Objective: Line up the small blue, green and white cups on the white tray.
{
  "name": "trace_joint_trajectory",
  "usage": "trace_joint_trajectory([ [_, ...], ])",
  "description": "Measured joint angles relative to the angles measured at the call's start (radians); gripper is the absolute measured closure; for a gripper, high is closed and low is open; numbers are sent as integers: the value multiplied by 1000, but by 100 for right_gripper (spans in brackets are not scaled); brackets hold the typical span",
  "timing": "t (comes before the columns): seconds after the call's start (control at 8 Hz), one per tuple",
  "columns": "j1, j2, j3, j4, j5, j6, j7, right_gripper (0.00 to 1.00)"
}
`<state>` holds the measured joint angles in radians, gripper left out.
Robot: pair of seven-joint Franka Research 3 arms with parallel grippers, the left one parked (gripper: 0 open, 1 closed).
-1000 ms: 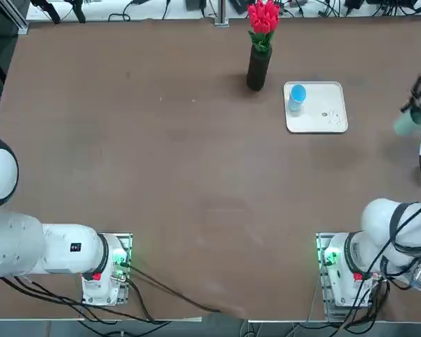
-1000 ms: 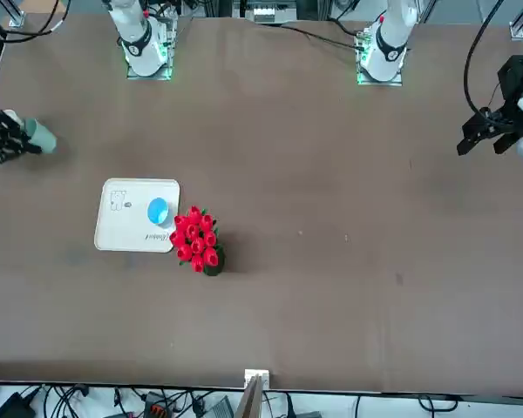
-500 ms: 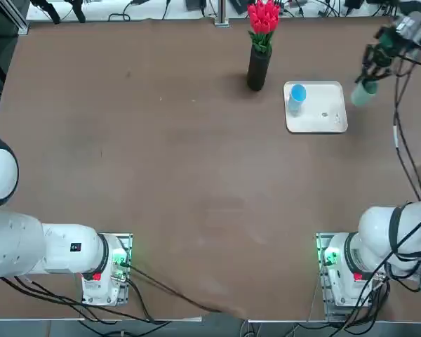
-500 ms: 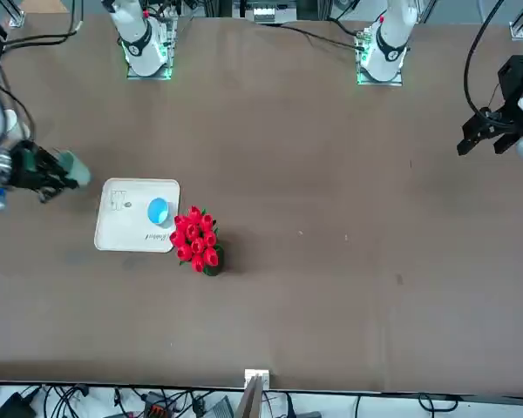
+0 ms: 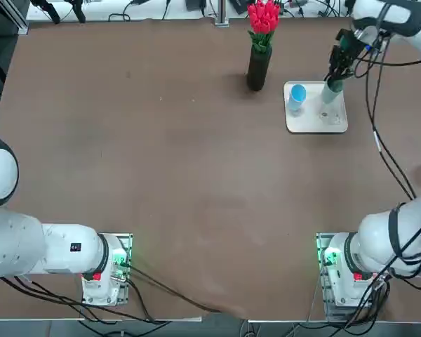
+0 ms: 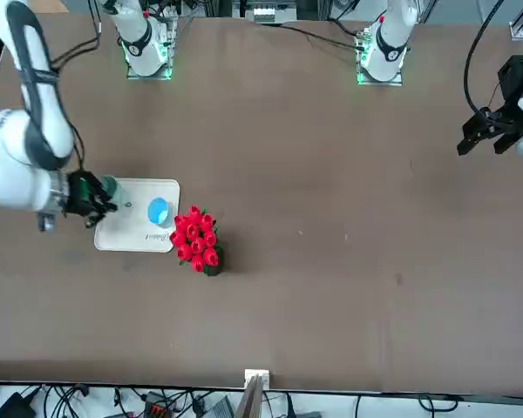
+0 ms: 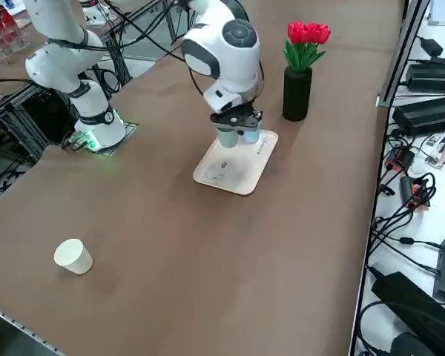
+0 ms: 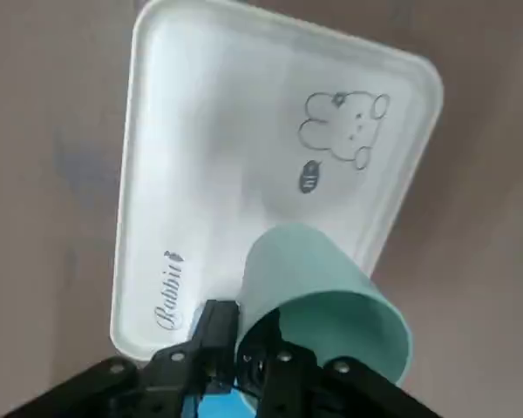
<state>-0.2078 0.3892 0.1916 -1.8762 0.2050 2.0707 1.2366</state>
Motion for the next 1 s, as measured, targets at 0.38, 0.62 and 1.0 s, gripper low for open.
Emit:
trace_joint_trajectory([
  [0.38,4,46,-8,-25,0,90,4,97],
  [0.62,8,67,-8,-37,0,140,3,97],
  [1.0,12,75,-8,-40,0,152,3,97],
])
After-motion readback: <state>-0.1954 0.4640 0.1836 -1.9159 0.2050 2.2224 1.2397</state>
